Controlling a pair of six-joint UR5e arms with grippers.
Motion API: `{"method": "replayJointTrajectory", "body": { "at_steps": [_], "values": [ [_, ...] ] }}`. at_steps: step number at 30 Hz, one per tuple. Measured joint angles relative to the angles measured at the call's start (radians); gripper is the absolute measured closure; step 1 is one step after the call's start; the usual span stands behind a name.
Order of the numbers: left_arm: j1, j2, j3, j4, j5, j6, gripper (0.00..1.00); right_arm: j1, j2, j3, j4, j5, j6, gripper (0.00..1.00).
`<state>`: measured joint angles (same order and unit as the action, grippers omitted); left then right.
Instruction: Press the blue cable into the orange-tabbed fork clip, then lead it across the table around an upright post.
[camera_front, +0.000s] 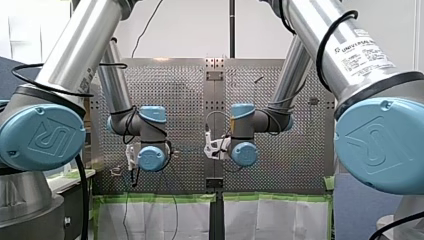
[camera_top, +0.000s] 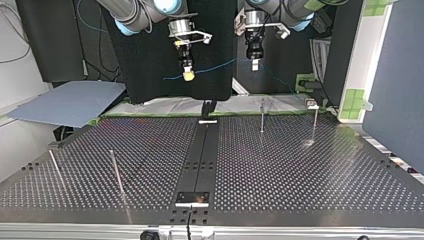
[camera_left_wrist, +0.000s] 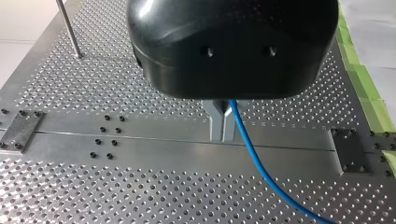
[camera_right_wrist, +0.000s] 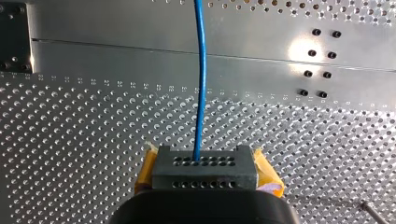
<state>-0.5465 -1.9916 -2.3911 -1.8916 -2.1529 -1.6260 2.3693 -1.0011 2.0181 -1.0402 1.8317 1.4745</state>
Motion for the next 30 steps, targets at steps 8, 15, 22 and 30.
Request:
{"method": "replayJointTrajectory", "body": {
  "at_steps": [8,15,22,30],
  "values": [
    [0.0,0.0,0.0,0.0,0.0,0.0,1.0,0.0,0.0,0.0,0.0,0.0,0.0,1.0],
    [0.0,0.0,0.0,0.0,0.0,0.0,1.0,0.0,0.0,0.0,0.0,0.0,0.0,1.0],
    [0.0,0.0,0.0,0.0,0.0,0.0,1.0,0.0,0.0,0.0,0.0,0.0,0.0,1.0],
    [-0.019,-0.018,-0.009,0.001,0.007,0.002,1.0,0.01,0.009,-0.004,0.013,0.003,-0.004,1.0]
  ]
}}
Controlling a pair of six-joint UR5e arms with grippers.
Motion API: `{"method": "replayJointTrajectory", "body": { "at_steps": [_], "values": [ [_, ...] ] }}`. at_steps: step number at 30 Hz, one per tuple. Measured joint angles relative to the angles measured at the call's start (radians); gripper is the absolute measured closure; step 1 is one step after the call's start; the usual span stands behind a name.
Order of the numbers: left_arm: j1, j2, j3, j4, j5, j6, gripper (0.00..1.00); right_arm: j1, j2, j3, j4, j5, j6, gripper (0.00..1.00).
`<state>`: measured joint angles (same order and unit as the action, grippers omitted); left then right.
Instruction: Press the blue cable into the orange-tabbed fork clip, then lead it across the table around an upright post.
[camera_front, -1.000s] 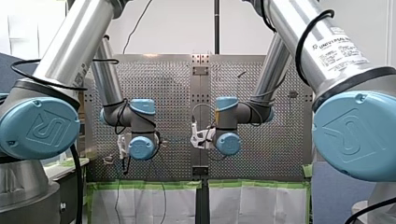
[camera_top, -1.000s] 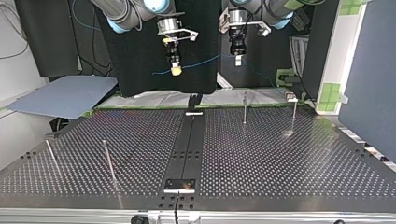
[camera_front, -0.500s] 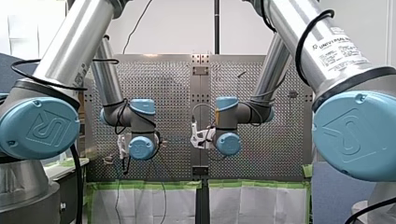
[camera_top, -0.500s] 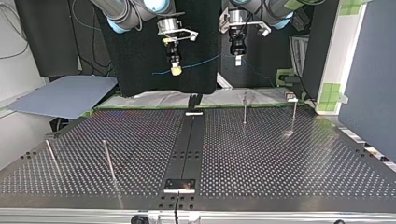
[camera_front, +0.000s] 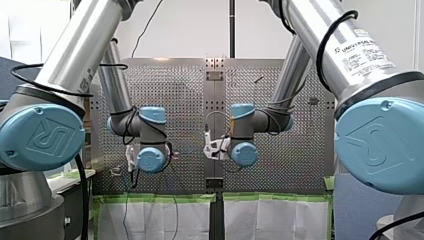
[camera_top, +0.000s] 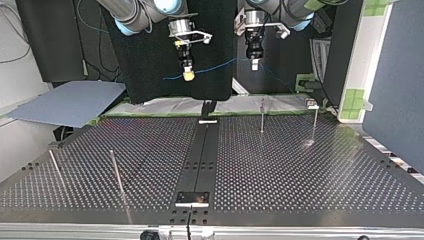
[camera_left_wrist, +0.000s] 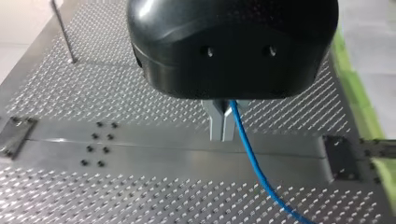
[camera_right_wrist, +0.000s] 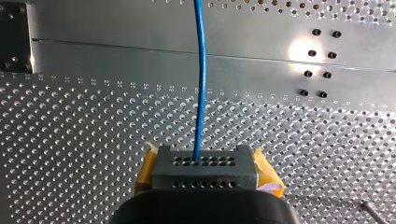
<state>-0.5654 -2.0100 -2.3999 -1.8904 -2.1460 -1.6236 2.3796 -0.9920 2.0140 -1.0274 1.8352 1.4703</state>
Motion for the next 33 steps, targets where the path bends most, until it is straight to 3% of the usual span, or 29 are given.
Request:
{"method": "replayJointTrajectory", "body": {
  "at_steps": [5,14,33],
  "values": [
    [-0.016,-0.043,-0.003,0.0,0.002,0.001,1.0,0.016,0.04,-0.003,0.025,0.004,-0.003,1.0],
    [-0.018,-0.076,-0.004,0.0,0.002,0.001,1.0,0.019,0.126,-0.003,0.03,0.004,-0.004,1.0],
    [-0.018,-0.077,-0.003,0.0,0.002,0.001,1.0,0.019,0.138,-0.004,0.03,0.004,-0.004,1.0]
  ]
}}
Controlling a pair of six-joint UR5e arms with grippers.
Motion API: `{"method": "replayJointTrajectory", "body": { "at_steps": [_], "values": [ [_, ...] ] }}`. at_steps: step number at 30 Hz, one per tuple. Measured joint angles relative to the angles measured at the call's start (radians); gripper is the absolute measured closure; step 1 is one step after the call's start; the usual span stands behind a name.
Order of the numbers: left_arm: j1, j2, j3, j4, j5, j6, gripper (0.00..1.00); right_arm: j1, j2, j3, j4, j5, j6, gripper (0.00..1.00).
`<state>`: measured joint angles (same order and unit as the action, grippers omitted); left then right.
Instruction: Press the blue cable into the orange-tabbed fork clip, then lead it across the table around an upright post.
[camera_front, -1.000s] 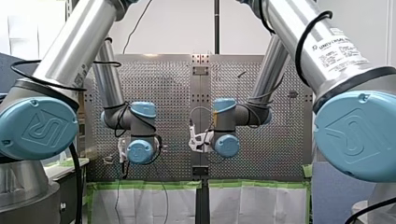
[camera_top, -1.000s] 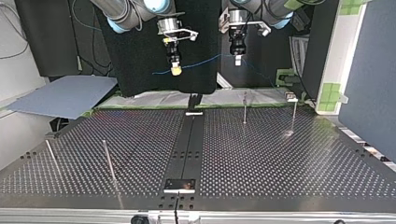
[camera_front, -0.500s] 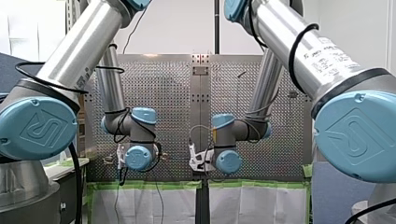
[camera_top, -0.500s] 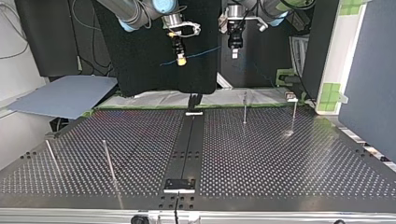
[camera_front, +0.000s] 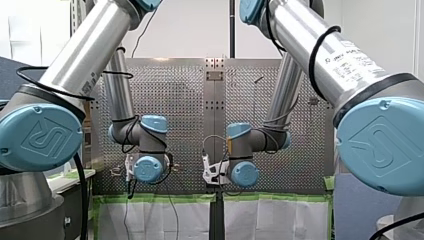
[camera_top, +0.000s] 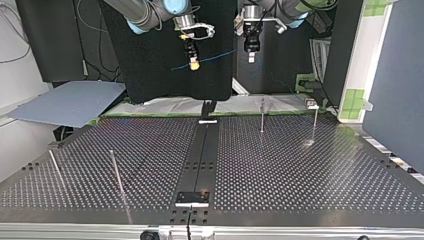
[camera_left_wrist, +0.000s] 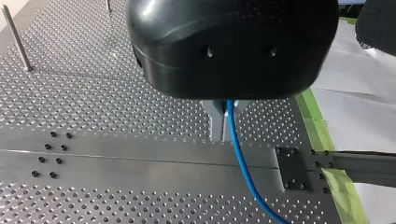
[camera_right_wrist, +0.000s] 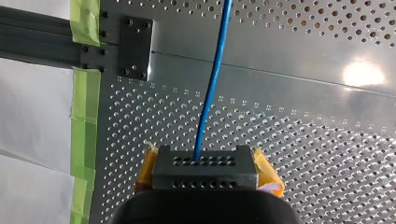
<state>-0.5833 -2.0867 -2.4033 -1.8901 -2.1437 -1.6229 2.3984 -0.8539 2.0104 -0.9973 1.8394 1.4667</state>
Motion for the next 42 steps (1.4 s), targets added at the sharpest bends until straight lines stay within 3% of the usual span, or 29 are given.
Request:
{"method": "replayJointTrajectory", "body": {
  "at_steps": [14,20,24,27,31,35,42],
  "values": [
    [0.002,0.002,-0.002,0.002,0.002,0.002,1.0,0.001,0.001,-0.001,0.001,0.001,-0.001,1.0],
    [0.042,0.042,-0.042,0.019,0.036,0.012,1.0,0.018,-0.01,-0.039,0.039,0.04,-0.001,1.0],
    [0.06,0.075,-0.074,-0.004,0.042,-0.014,1.0,0.043,-0.042,-0.053,0.042,0.075,0.016,1.0],
    [0.066,0.103,-0.089,-0.03,0.045,-0.04,1.0,0.047,-0.07,-0.057,0.03,0.08,0.035,1.0],
    [0.073,0.137,-0.093,-0.056,0.042,-0.074,1.0,0.041,-0.106,-0.064,0.023,0.065,0.068,1.0],
    [0.083,0.178,-0.094,-0.041,0.03,-0.115,1.0,0.03,-0.14,-0.072,0.021,0.053,0.104,1.0],
    [0.113,0.25,-0.094,-0.001,0.022,-0.151,1.0,0.014,-0.106,-0.106,0.028,0.035,0.137,1.0]
  ]
}}
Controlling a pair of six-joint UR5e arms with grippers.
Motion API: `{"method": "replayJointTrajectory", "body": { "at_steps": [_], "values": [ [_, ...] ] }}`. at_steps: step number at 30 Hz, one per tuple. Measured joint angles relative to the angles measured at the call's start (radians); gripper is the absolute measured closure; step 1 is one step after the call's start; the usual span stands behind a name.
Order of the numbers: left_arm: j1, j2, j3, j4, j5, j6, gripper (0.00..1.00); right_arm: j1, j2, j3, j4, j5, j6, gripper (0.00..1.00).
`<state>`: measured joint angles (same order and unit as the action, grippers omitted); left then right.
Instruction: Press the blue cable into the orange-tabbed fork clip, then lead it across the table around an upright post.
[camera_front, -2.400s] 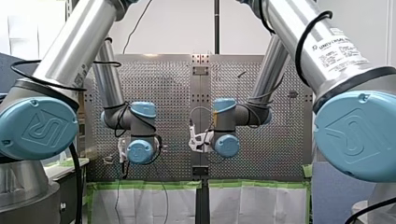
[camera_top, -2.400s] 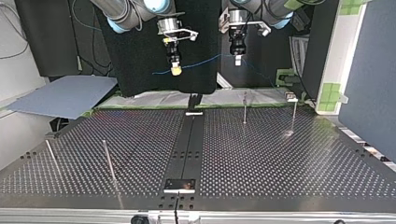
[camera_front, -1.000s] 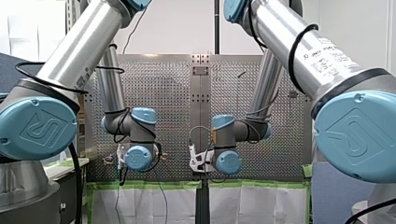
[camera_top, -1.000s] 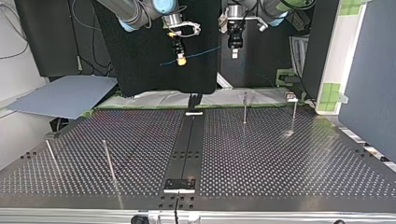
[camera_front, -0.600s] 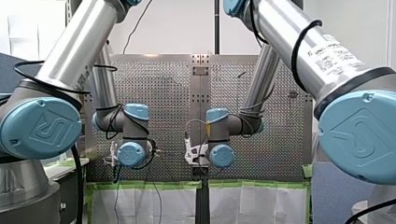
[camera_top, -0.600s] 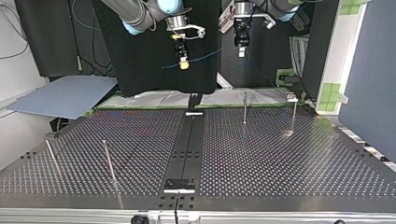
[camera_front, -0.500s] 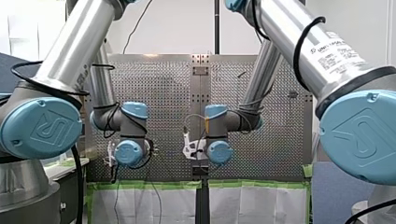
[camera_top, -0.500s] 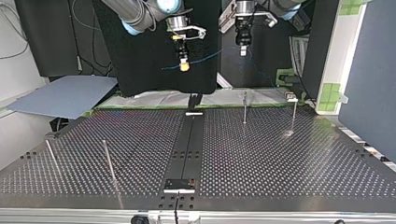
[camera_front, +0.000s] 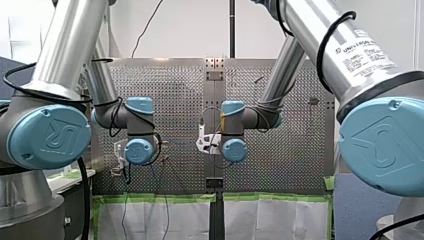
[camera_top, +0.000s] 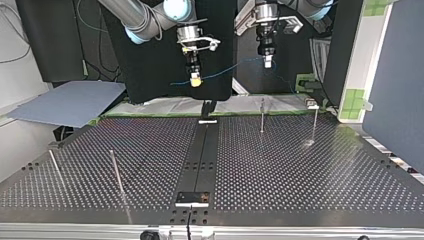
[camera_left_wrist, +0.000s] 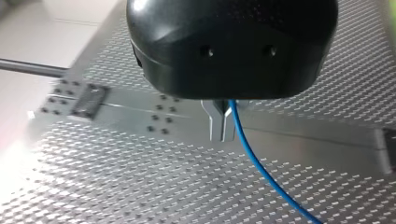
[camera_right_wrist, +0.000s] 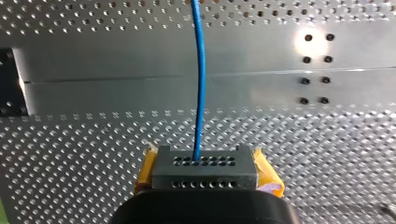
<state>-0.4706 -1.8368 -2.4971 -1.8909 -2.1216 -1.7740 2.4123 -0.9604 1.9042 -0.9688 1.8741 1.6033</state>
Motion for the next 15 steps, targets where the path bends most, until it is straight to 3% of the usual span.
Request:
{"method": "replayJointTrajectory", "body": {
  "at_steps": [7,15],
  "values": [
    [0.065,0.016,0.0,0.0,0.055,0.011,1.0,-0.001,0.067,-0.045,0.013,-0.035,0.019,1.0],
    [0.142,-0.042,0.0,0.026,0.132,0.051,1.0,-0.012,0.121,-0.061,0.017,-0.06,0.031,1.0]
  ]
}}
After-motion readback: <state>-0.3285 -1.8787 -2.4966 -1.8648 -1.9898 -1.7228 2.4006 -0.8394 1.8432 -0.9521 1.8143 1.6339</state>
